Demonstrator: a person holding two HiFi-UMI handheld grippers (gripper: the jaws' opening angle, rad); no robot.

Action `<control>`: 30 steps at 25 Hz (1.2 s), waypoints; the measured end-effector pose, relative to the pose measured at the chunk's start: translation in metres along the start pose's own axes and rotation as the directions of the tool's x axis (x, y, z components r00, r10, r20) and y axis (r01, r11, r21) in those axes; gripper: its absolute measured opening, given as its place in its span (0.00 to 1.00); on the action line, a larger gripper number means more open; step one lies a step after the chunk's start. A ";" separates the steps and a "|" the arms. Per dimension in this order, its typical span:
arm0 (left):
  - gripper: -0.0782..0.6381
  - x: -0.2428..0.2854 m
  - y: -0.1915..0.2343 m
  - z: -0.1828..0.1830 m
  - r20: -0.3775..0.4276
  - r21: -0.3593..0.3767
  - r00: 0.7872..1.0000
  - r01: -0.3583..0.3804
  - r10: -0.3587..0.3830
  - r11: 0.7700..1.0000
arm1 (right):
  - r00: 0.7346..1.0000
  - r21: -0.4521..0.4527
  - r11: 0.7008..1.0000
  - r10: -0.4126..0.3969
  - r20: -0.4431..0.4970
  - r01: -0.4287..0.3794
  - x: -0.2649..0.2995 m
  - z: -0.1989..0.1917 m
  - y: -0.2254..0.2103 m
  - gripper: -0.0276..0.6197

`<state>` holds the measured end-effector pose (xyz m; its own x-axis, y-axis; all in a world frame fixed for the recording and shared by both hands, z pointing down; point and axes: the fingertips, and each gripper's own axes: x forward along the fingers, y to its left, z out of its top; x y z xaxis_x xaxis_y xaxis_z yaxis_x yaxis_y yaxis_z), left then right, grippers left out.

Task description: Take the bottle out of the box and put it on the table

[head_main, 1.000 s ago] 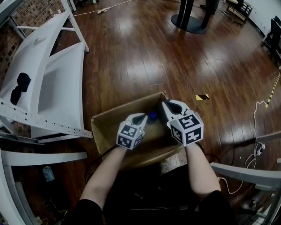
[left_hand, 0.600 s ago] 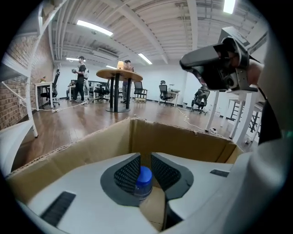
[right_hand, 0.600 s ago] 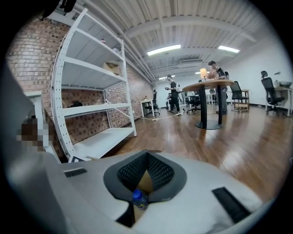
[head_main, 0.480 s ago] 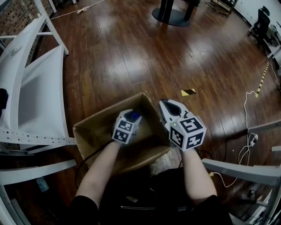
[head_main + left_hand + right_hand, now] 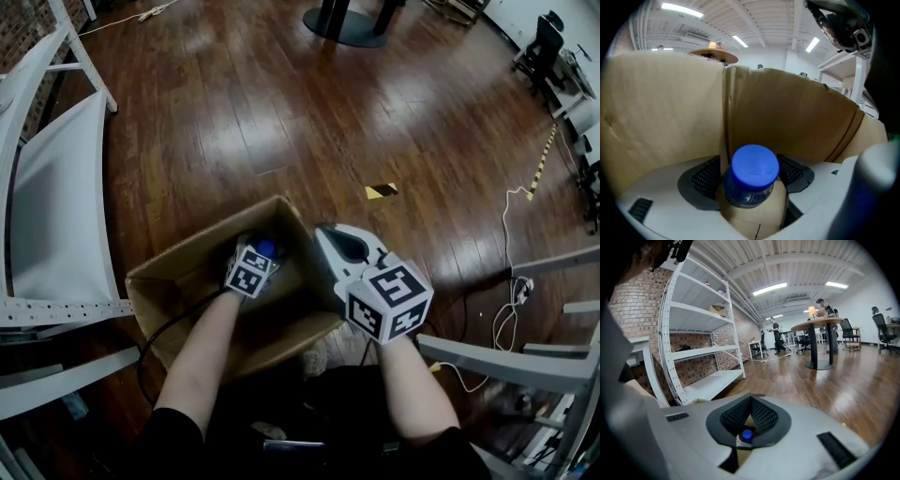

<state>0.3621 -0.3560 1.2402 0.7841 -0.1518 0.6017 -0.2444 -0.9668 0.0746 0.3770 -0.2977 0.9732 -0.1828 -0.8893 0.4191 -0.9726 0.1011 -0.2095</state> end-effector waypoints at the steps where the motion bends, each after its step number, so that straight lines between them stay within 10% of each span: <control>1: 0.64 0.004 0.001 -0.005 -0.007 0.006 1.000 -0.004 0.004 1.000 | 1.000 0.003 1.000 0.001 -0.004 -0.001 -0.001 -0.001 -0.001 0.05; 8: 0.66 0.016 -0.003 -0.016 0.039 0.056 0.999 -0.004 0.002 0.998 | 1.000 0.023 1.000 -0.004 -0.005 0.004 -0.011 -0.001 -0.006 0.05; 22: 0.63 0.016 -0.006 -0.050 -0.219 0.044 0.975 0.049 -0.038 0.998 | 0.998 0.033 0.999 0.014 -0.063 -0.012 0.010 -0.016 0.001 0.05; 30: 0.63 -0.031 -0.006 -0.003 -0.222 0.048 0.975 0.034 -0.023 0.998 | 0.995 -0.007 1.000 -0.018 -0.098 0.018 0.016 -0.033 -0.006 0.05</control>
<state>0.3378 -0.3448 1.2230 0.6429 -0.0805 0.7617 -0.1901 -0.9801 0.0569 0.3747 -0.2980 1.0099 -0.1782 -0.8429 0.5077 -0.9767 0.0887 -0.1955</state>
